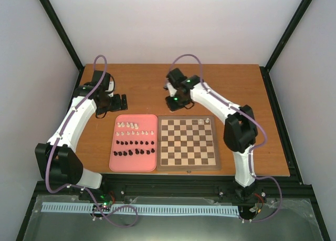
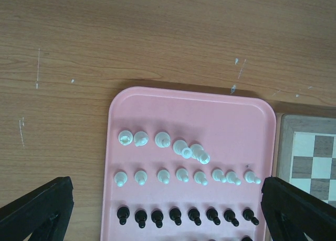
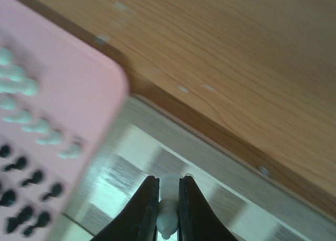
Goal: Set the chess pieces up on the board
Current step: Place the chess piece on the chessboard.
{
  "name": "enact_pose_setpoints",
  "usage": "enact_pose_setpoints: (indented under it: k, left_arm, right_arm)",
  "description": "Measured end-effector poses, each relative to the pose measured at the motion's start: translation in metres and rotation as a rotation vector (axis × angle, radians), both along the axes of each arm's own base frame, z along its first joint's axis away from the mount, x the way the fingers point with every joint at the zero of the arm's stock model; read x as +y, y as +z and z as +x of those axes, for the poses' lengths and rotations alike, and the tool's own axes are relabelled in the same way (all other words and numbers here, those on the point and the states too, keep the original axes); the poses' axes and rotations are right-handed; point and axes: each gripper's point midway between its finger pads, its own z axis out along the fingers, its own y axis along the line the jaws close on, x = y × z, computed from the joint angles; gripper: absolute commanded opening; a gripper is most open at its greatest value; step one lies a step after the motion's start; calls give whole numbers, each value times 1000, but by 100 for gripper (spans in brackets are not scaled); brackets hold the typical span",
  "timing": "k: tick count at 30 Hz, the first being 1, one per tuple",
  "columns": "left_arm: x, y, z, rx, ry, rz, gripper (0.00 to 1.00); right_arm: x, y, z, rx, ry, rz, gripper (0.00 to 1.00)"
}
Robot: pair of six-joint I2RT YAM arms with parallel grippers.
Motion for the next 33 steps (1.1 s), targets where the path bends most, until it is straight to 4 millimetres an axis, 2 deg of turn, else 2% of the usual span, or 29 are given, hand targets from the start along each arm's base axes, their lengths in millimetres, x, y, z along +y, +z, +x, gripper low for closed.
enact_pose_setpoints:
  k: [5, 7, 10, 15, 22, 33]
  left_arm:
    - [0, 0, 1, -4, -1, -2, 100]
    - [0, 0, 1, -3, -1, -2, 100]
    - [-1, 0, 1, -3, -2, -4, 100]
    - [-1, 0, 1, -1, -2, -4, 100]
    - [-1, 0, 1, -1, -2, -4, 100]
    - [-1, -2, 1, 3, -2, -4, 100]
  right_arm:
    - [-72, -38, 4, 91, -124, -92, 10]
    - [-92, -55, -1, 131, -151, -136, 10]
    - [-110, -71, -9, 171, -168, -181, 10]
    - [-120, -79, -12, 187, -178, -205, 10]
    - [-130, -77, -12, 167, -186, -237, 10]
    - [-135, -81, -15, 164, -188, -254, 11]
